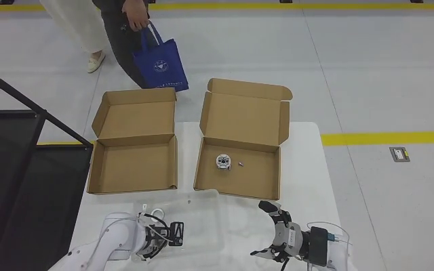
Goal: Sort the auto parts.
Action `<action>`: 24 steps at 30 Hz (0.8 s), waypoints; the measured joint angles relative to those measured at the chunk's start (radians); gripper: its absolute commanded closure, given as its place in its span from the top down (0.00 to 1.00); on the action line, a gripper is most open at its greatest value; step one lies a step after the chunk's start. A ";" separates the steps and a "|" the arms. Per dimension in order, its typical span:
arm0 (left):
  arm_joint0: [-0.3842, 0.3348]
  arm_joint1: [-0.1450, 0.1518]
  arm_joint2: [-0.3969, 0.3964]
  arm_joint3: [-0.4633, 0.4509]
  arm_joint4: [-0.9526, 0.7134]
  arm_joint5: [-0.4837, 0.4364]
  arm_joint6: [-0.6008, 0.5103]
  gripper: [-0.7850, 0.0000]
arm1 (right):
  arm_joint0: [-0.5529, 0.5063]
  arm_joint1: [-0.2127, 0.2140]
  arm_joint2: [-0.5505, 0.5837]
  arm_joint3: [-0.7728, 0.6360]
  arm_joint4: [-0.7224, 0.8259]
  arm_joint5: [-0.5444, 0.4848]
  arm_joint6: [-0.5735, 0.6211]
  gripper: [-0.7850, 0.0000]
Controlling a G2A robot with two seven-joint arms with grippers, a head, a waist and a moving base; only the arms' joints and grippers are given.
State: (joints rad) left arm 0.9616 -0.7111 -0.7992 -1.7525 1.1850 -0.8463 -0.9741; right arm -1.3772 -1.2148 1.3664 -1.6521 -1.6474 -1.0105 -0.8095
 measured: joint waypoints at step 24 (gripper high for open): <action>-0.111 -0.013 0.132 0.045 -0.056 0.065 -0.056 0.48 | 0.000 0.000 0.000 0.000 0.000 0.000 0.000 1.00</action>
State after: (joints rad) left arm 0.8501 -0.7239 -0.6669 -1.7070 1.1292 -0.7812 -1.0305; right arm -1.3772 -1.2148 1.3664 -1.6521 -1.6474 -1.0105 -0.8095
